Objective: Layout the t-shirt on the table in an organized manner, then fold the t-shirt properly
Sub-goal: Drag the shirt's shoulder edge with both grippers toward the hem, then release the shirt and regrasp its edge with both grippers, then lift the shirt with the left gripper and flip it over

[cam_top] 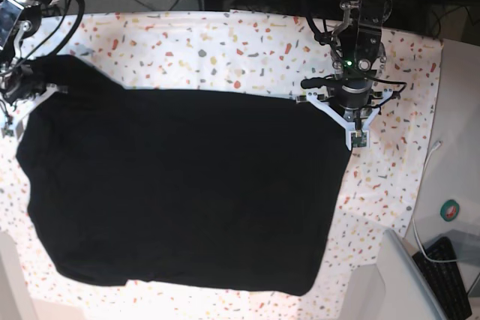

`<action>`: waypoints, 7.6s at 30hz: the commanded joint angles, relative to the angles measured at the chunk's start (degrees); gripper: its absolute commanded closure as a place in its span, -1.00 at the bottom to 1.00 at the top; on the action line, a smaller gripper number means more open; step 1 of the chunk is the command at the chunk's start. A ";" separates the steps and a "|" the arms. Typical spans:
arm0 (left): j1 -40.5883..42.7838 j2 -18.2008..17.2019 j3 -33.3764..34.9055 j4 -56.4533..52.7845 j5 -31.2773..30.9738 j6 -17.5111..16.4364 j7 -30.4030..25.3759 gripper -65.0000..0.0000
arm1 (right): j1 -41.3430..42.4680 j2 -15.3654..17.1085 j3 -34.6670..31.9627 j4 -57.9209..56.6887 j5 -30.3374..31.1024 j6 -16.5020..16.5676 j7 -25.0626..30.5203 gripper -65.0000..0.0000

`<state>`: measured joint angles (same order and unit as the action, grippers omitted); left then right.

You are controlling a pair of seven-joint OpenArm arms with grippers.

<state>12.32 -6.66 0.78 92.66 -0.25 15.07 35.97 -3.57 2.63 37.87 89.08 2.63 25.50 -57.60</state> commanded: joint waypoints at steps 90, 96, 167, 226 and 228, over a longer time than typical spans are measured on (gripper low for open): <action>-38.03 3.36 -1.79 -35.74 -1.73 2.47 -2.95 -0.60 | 31.13 11.65 -16.28 -36.20 6.47 -8.57 27.41 0.05; -26.43 0.81 -6.36 -23.52 -20.19 2.38 -9.11 -0.70 | 14.96 11.65 -10.92 -10.97 23.87 -8.84 25.38 0.05; -20.89 -1.12 -11.81 -38.55 -30.74 -4.48 -21.94 1.00 | 17.33 8.93 18.26 -45.43 31.26 -4.62 31.36 1.00; -32.23 -4.03 -2.14 -7.08 -30.74 3.00 9.70 1.00 | 35.44 17.10 5.34 -29.78 30.90 -22.81 10.79 1.00; -38.82 -4.03 0.24 -10.77 -30.74 3.00 9.70 1.00 | 41.33 18.68 3.14 -33.65 30.90 -22.81 11.49 1.00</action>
<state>-23.57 -10.39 1.28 80.49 -30.87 18.46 47.75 35.07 19.55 41.23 54.04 32.32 2.37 -48.05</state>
